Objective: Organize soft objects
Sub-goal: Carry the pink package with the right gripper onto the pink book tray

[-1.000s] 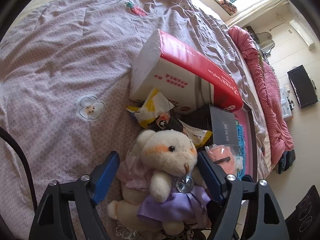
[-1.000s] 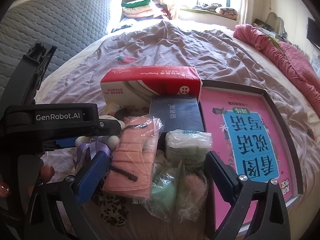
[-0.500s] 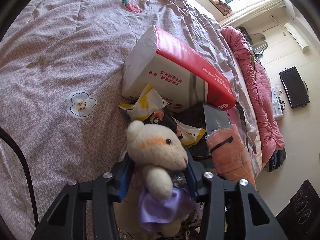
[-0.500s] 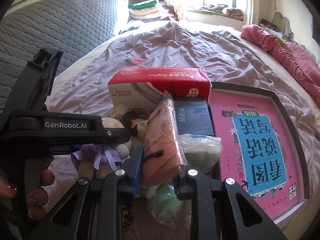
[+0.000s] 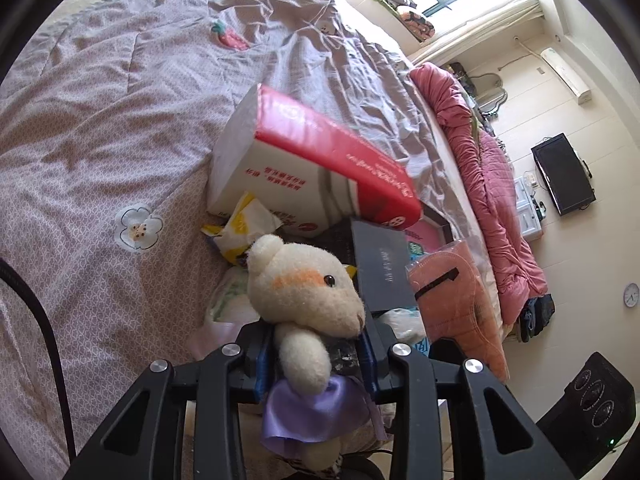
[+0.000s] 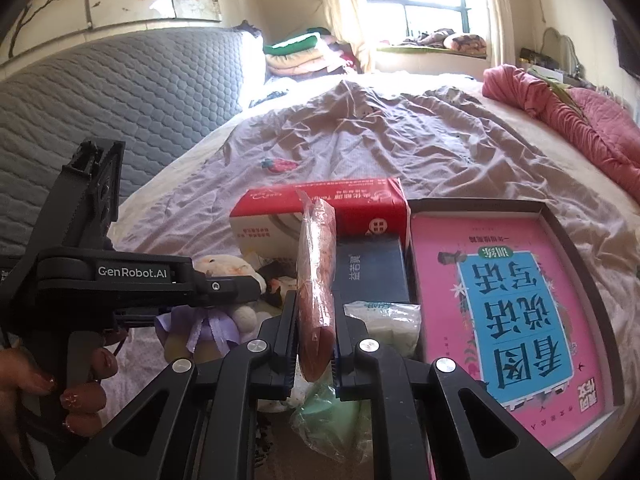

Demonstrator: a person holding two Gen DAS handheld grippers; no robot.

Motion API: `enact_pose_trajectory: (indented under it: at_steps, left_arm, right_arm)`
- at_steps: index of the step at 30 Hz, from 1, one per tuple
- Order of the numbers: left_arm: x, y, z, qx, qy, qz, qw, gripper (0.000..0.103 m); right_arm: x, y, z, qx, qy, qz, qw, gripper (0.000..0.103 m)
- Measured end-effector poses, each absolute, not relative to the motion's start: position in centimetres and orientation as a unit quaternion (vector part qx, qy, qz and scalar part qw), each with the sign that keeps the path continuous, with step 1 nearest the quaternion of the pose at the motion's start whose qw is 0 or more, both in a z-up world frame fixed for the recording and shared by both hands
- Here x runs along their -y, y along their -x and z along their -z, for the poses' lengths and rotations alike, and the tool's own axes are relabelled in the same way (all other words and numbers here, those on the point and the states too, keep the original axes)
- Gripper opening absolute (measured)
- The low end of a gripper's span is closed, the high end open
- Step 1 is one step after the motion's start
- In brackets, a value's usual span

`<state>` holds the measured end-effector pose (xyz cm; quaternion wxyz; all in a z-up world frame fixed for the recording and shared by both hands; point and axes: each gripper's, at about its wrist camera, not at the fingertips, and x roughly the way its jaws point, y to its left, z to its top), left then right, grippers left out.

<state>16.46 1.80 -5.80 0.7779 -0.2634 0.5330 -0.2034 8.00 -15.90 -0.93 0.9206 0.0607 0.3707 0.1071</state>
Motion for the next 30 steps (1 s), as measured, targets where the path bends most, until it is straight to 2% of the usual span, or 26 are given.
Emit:
enact_pose_trajectory:
  at_steps: [14,30]
  left_arm:
    - [1.9,-13.8,1.3,-0.495,0.226,0.228,0.807,0.035]
    - [11.7,-10.6,-1.0,-0.481,0.171,0.277,0.814,0.035]
  right_arm:
    - [21.9,-5.2,-1.4,-0.35,-0.087,-0.063,0.931,0.013]
    - [31.7,-1.8,-3.0,-0.329,-0.151,-0.005,0.932,0.013]
